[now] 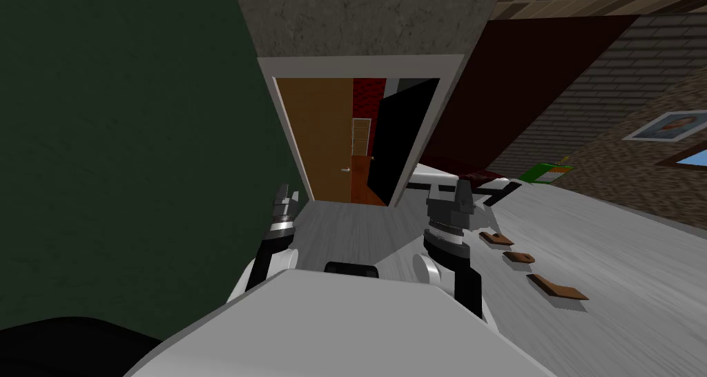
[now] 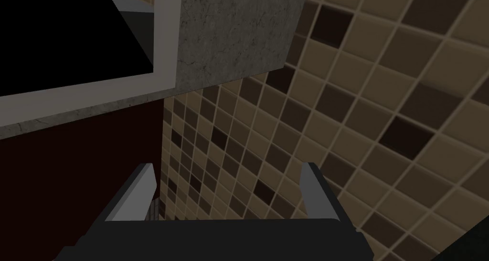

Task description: Push the door open

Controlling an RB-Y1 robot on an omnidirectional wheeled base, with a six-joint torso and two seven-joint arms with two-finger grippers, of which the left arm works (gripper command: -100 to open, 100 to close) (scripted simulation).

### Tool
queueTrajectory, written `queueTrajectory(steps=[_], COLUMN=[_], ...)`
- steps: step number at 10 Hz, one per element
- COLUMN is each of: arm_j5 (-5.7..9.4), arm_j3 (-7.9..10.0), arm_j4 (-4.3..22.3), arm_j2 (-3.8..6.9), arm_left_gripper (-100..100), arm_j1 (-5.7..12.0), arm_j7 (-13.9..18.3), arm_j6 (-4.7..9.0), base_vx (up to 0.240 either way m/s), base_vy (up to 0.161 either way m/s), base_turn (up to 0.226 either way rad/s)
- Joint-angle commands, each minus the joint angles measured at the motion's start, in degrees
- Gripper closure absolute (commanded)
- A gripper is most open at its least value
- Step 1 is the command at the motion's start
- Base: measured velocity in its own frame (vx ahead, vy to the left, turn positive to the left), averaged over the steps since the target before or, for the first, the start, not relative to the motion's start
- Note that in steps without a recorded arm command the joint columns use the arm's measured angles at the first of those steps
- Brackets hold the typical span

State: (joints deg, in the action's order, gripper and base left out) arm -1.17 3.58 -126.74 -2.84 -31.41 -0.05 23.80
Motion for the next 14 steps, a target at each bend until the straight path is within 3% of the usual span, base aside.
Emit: queueTrajectory(steps=[1, 7, 14], arm_j5=[0.03, 0.12, 0.27], arm_j3=[-0.11, -0.5, -1.09], arm_j4=[1.7, 7.9, 17.1], arm_j2=[0.63, 2.42, 4.41], arm_left_gripper=[-100, -100, -100], arm_j1=[0.76, 3.49, 7.63], arm_j7=[0.1, 0.4, 0.8], arm_j6=[0.41, 1.87, 4.09], base_vx=[0.03, 0.14, 0.105], base_vy=[-0.102, 0.019, -0.01], base_turn=[0.042, 0.0, 0.007])
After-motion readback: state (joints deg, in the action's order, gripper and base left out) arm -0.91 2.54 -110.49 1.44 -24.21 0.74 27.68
